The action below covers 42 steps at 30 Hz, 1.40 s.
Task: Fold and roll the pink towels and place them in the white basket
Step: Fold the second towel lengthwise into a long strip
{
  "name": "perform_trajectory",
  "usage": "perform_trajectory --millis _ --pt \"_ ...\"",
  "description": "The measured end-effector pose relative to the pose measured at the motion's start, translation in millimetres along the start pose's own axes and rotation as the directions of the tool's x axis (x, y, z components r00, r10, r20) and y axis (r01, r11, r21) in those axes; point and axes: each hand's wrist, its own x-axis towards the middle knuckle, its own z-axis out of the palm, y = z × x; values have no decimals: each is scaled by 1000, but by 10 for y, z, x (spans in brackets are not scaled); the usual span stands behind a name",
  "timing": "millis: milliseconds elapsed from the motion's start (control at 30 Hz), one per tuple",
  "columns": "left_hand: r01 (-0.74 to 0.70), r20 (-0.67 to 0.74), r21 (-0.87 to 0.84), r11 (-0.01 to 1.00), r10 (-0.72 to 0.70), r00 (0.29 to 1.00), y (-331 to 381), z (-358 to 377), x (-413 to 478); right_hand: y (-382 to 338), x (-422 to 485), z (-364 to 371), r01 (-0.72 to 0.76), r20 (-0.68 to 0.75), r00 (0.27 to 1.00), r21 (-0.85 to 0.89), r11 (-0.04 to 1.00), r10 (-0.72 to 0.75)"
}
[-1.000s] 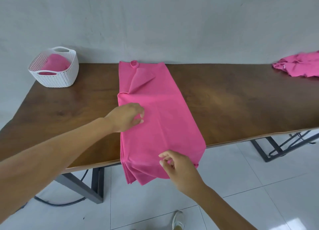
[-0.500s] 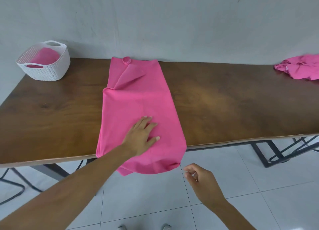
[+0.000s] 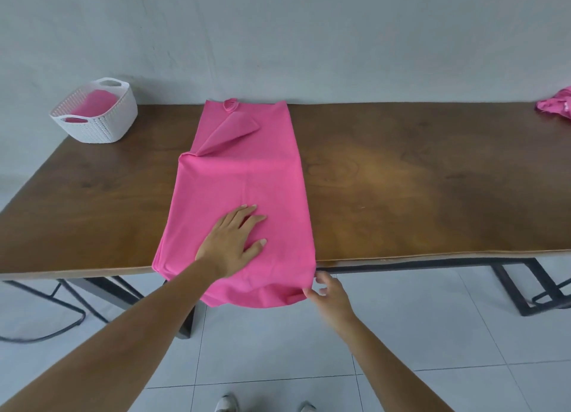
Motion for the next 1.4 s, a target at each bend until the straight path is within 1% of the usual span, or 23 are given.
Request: perform_trajectory --millis 67,167,433,533,600,633,667,733,767,800,833,867,900,967,1033,1100,1200,1267,1400 --pt "6 -4 -2 1000 -6 1000 -6 -2 1 -6 74 46 20 -1 1000 7 1000 -20" --pt "6 -20 -13 1000 -6 1000 -7 8 0 82 126 114 5 -19 1000 -75 997 -7" --pt "12 -34 -25 1000 -12 999 -5 27 4 322 35 115 -196 3 980 -151 969 198" --pt "16 -29 -22 1000 -16 999 0 28 4 426 3 133 -234 27 971 -53 971 236" --pt "17 -24 -21 1000 -18 1000 1 29 5 482 -23 141 -279 63 960 94 956 274" --pt "17 -22 -21 1000 -18 1000 2 29 4 508 -41 136 -313 86 949 211 926 302" --pt "17 -20 -20 1000 -17 1000 2 29 2 542 -57 135 -362 118 932 351 863 343" --pt "15 -20 -19 1000 -15 1000 5 24 3 593 -105 127 -448 215 888 607 657 407" --pt "13 -22 -19 1000 -14 1000 5 19 2 617 -133 127 -474 263 869 687 551 419" --pt "14 -22 -19 1000 -15 1000 6 15 1 659 -154 136 -491 303 855 733 471 421" --pt "16 -20 -18 1000 -17 1000 7 13 3 681 -187 145 -494 333 853 763 416 403" --pt "17 -18 -16 1000 -18 1000 5 9 6 703 -212 162 -496 354 855 770 402 379" --pt "18 -14 -16 1000 -18 1000 4 7 5 718 -236 188 -496 367 861 761 419 354" --pt "20 -10 -15 1000 -20 1000 2 7 5 767 -263 249 -481 358 876 705 521 324" --pt "19 -7 -10 1000 -20 1000 0 6 2 797 -280 293 -432 320 902 632 644 290" --pt "19 -5 -9 1000 -19 1000 2 7 2 818 -288 325 -380 278 923 576 724 264" --pt "20 -3 -12 1000 -20 1000 2 6 5 843 -312 374 -346 252 936 545 764 244" --pt "24 -1 -10 1000 -24 1000 3 5 5 858 -343 410 -307 224 949 482 821 223" --pt "25 1 -8 1000 -25 1000 0 12 3 905 -380 468 -291 182 956 488 823 230"
